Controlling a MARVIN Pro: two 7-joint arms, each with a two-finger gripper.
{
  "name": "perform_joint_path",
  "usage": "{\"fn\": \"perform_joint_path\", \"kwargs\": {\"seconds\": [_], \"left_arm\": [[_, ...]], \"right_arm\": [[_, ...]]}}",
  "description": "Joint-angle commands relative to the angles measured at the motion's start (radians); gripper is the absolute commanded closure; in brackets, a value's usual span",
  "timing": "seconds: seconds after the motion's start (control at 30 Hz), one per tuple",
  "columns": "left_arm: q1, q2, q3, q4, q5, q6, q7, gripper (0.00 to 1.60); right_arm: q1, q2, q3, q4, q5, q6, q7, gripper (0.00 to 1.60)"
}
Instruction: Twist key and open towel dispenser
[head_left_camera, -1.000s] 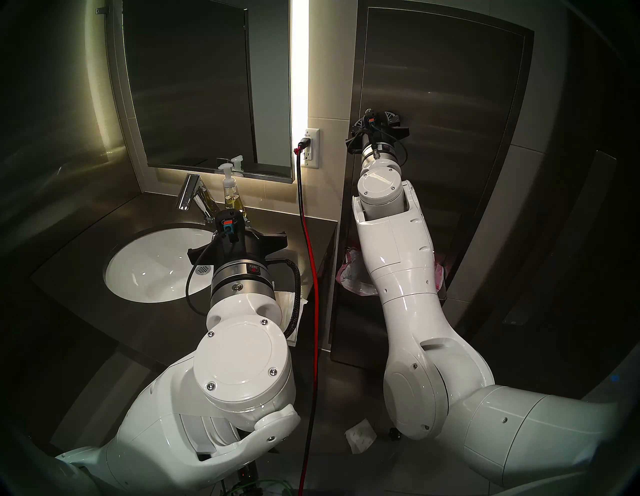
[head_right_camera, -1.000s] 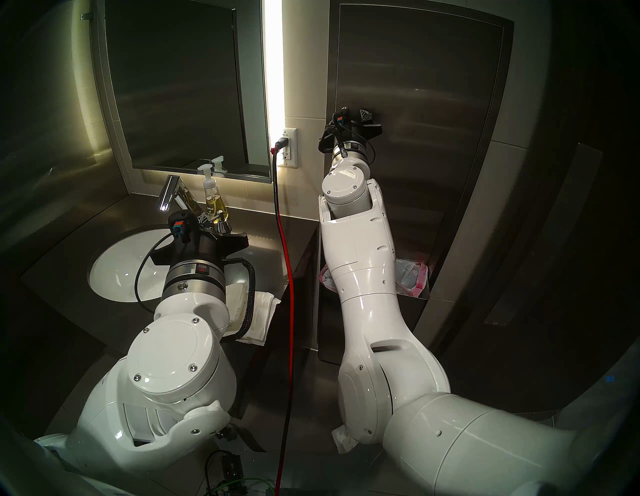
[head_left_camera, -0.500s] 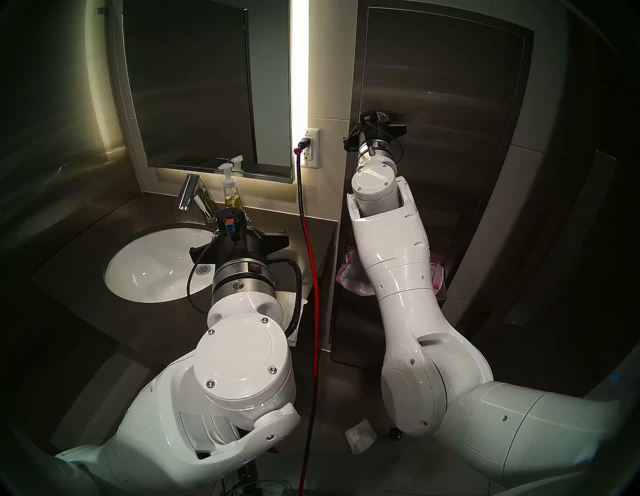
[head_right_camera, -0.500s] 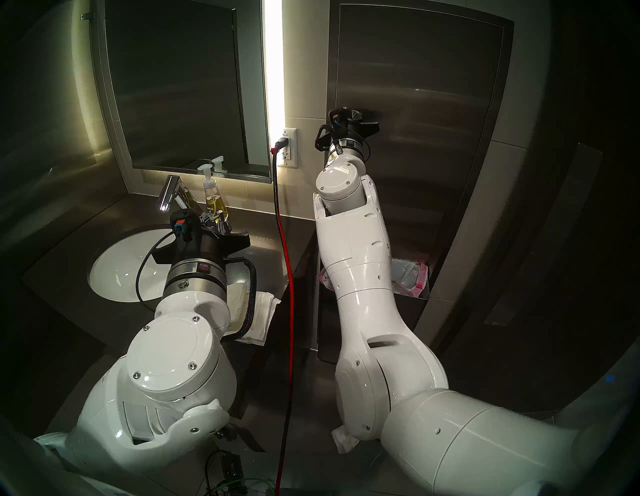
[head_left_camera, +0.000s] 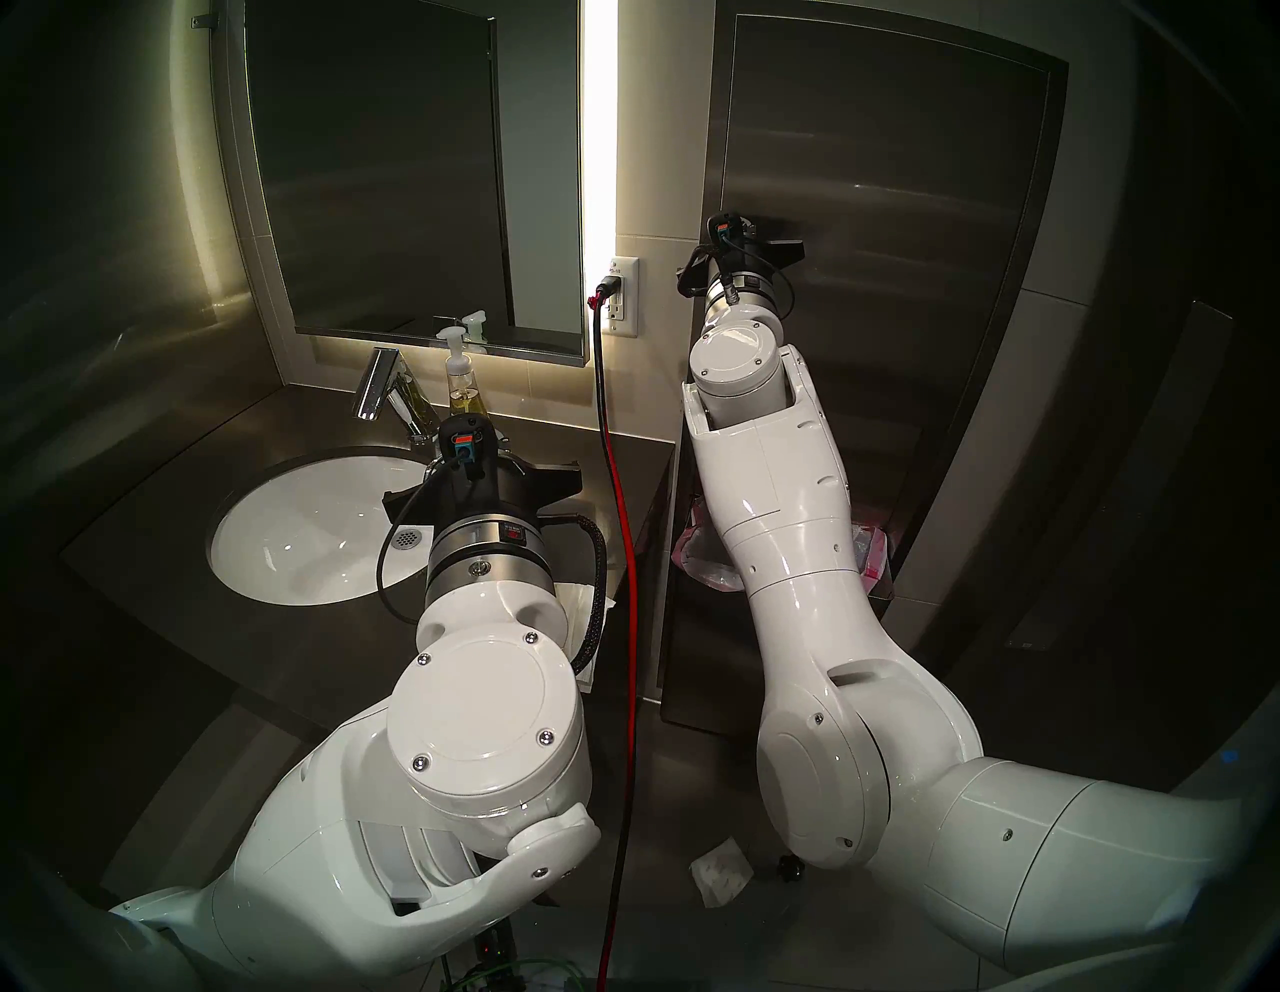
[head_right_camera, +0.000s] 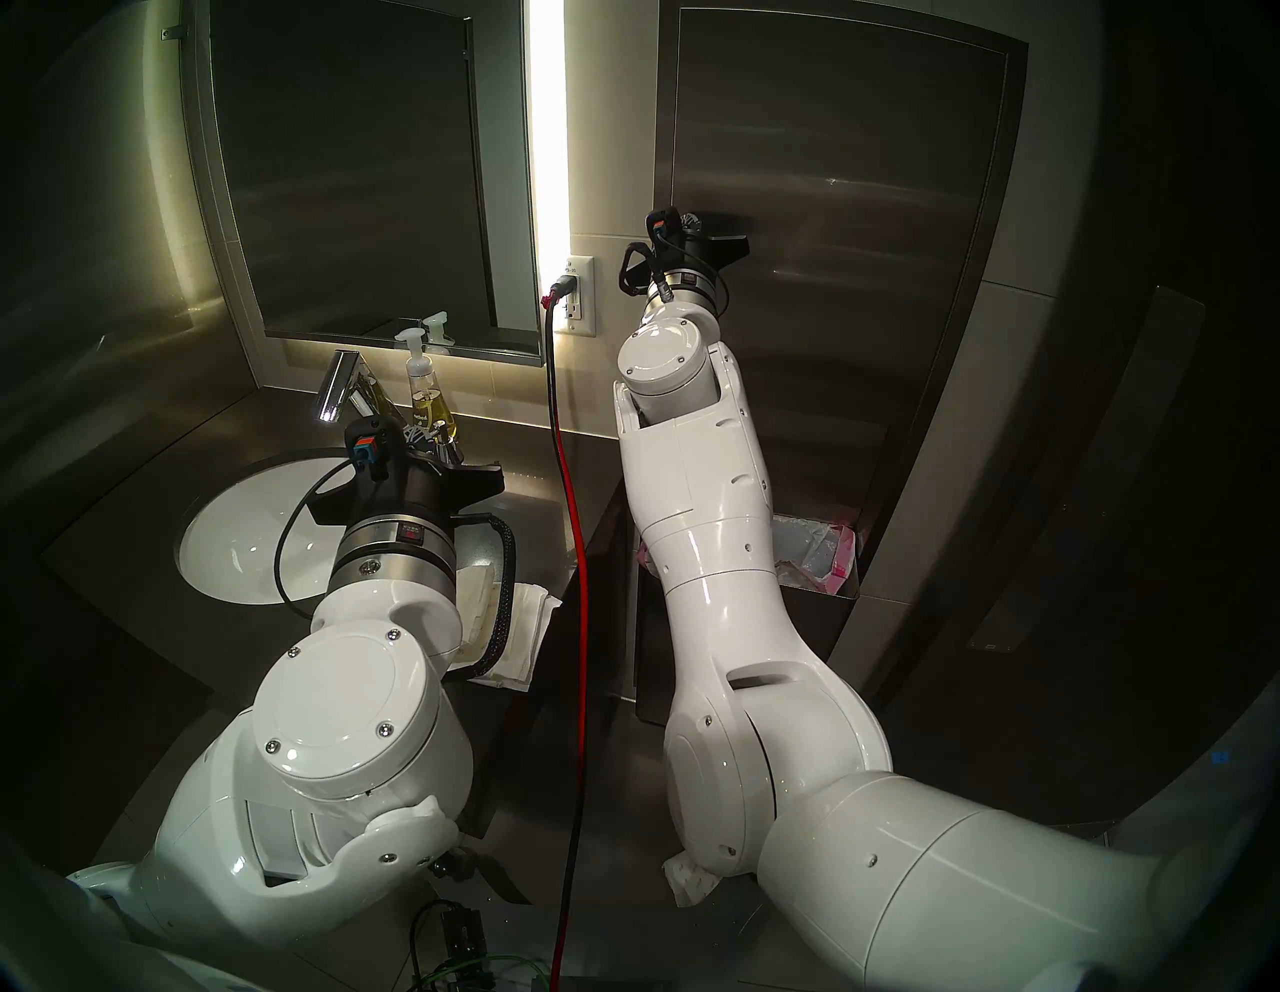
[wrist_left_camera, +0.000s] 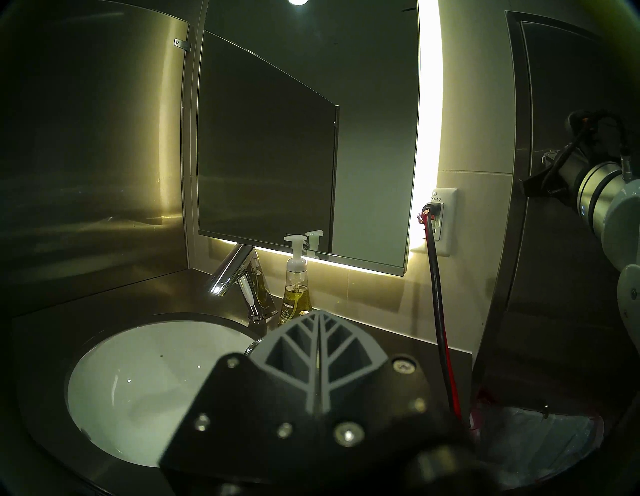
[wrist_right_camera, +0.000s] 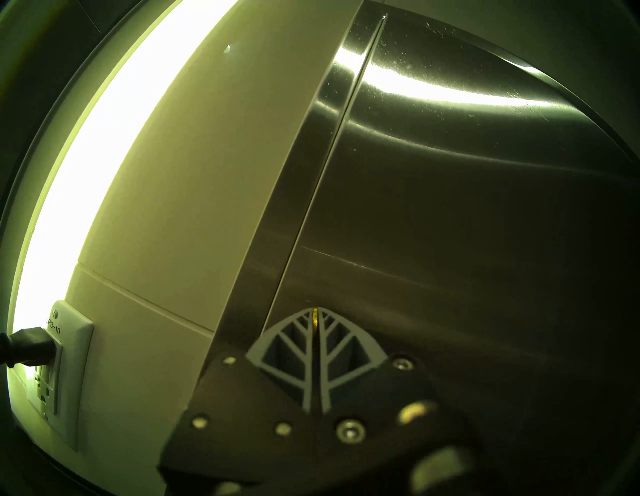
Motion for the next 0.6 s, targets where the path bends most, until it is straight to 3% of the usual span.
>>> {"fn": "perform_joint_path", "kwargs": {"seconds": [0.0, 0.57], "left_arm": [[-0.014, -0.005, -0.001, -0.009, 0.003, 0.003, 0.023, 1.39], [-0.013, -0.01, -0.003, -0.009, 0.003, 0.013, 0.01, 1.39]], "right_arm": [[0.015, -0.002, -0.002, -0.009, -0.008, -0.004, -0.018, 1.6], [-0.131, 0.004, -0.02, -0.138, -0.025, -0.034, -0.052, 1.6]]}}
